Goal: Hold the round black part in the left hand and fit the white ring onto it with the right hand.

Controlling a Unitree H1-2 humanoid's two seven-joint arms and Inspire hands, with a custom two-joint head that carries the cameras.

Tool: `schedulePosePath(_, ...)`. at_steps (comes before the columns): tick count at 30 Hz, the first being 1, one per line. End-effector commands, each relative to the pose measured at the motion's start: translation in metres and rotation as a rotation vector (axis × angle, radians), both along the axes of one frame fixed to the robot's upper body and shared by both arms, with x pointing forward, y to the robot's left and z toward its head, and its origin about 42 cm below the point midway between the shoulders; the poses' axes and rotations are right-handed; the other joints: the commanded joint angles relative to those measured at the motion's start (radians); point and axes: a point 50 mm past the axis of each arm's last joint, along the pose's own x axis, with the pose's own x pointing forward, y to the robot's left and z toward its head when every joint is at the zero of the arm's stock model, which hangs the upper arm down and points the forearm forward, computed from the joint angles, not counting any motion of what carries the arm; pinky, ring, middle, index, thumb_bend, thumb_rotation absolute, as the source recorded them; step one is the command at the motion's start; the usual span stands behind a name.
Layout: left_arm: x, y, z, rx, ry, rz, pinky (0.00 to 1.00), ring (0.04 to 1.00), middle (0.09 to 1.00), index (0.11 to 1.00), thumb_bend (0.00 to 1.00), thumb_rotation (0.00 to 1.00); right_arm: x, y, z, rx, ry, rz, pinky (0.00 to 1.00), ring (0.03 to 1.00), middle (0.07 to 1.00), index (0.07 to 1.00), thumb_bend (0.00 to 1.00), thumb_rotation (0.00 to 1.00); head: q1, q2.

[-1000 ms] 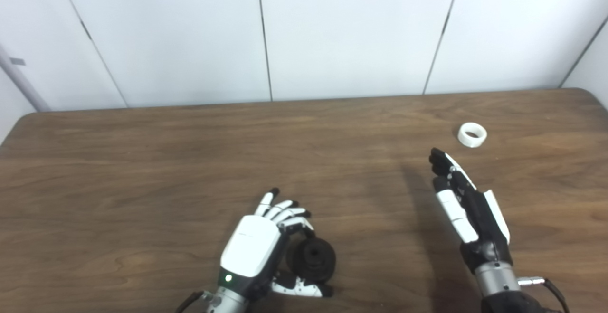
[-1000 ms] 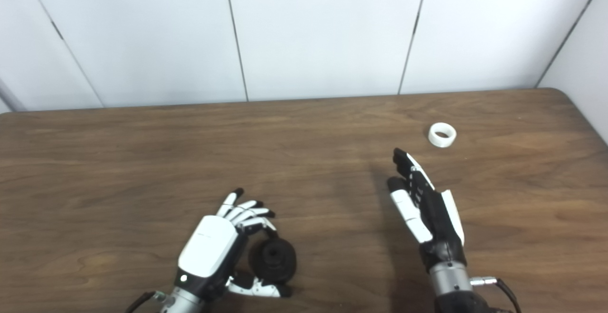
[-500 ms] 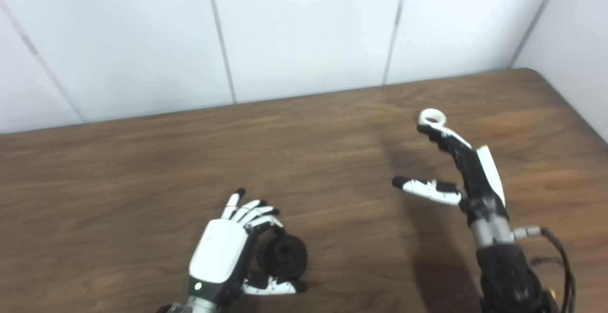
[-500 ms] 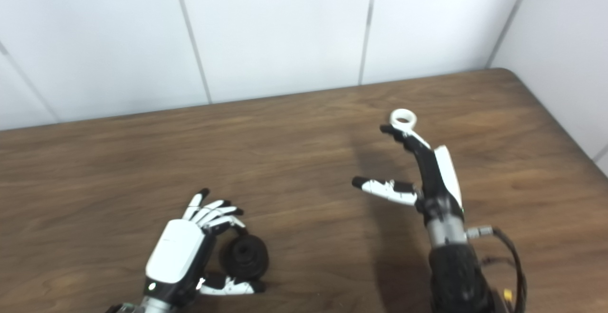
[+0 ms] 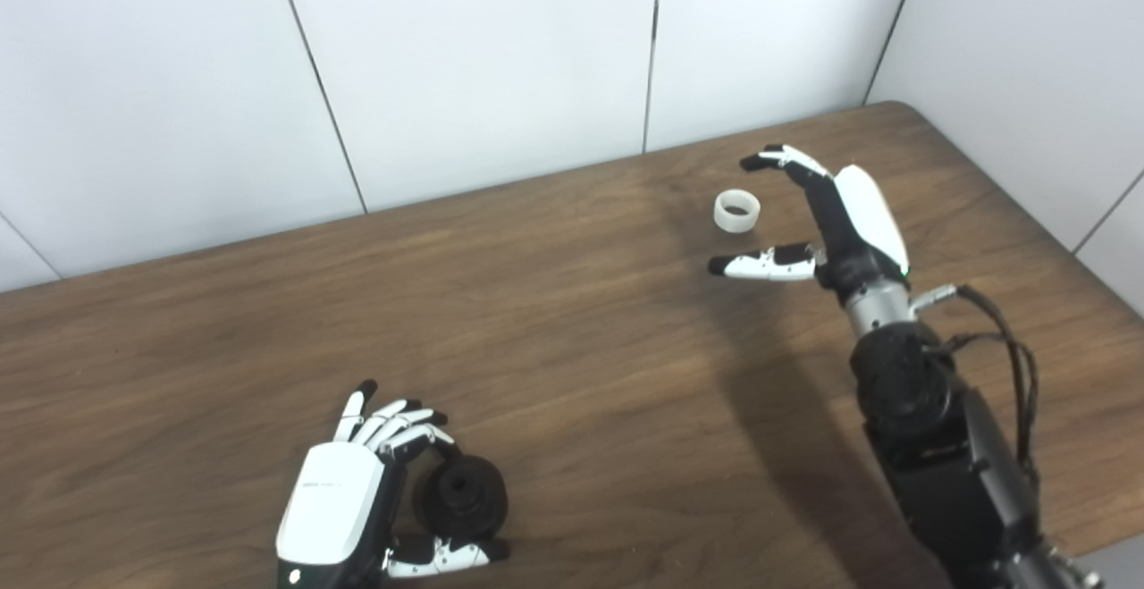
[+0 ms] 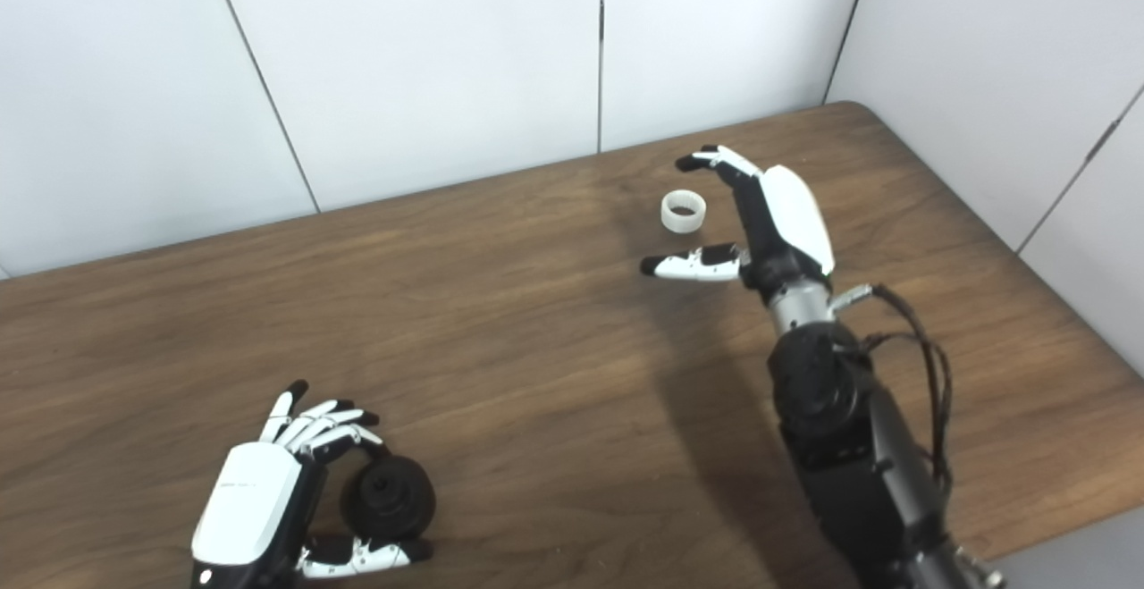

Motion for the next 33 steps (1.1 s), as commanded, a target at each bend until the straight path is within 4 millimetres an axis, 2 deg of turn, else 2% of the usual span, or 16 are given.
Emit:
schedulePosePath(1, -0.006, 0.008, -0.004, 0.009, 0.011, -0.003, 1.0, 0.826, 0.743, 0.485, 0.52, 0.05, 0.015, -0.006, 0.021, -0.076, -0.047, 0.016, 0.88, 0.915, 0.885, 0.742, 0.82, 0.18, -0.012, -0.001)
schedulePosePath(7, -0.009, 0.009, -0.002, 0.014, 0.022, -0.001, 1.0, 0.825, 0.74, 0.485, 0.52, 0.05, 0.053, -0.028, 0.025, -0.177, 0.051, -0.009, 0.89, 0.943, 0.905, 0.737, 0.85, 0.2, -0.02, -0.004)
schedulePosePath(13, -0.011, 0.009, -0.003, 0.013, 0.027, -0.001, 1.0, 0.828, 0.742, 0.485, 0.52, 0.05, 0.088, -0.039, 0.029, -0.172, 0.152, -0.039, 0.98, 0.986, 0.929, 0.748, 0.87, 0.25, -0.019, -0.007)
schedulePosePath(17, -0.013, 0.009, -0.002, 0.013, 0.024, 0.001, 0.99, 0.824, 0.739, 0.485, 0.52, 0.05, 0.106, -0.044, 0.031, -0.163, 0.218, -0.049, 0.99, 0.997, 0.94, 0.754, 0.87, 0.28, -0.017, -0.008)
schedulePosePath(26, -0.018, 0.008, -0.001, 0.011, 0.03, 0.006, 0.99, 0.823, 0.738, 0.485, 0.52, 0.05, 0.13, -0.045, 0.036, -0.152, 0.303, -0.045, 1.0, 1.0, 0.943, 0.742, 0.88, 0.31, -0.018, -0.013)
schedulePosePath(33, -0.022, 0.007, -0.002, 0.008, 0.034, 0.008, 0.99, 0.823, 0.738, 0.485, 0.52, 0.05, 0.145, -0.044, 0.036, -0.161, 0.339, -0.062, 0.96, 0.988, 0.926, 0.702, 0.9, 0.29, -0.014, -0.01)
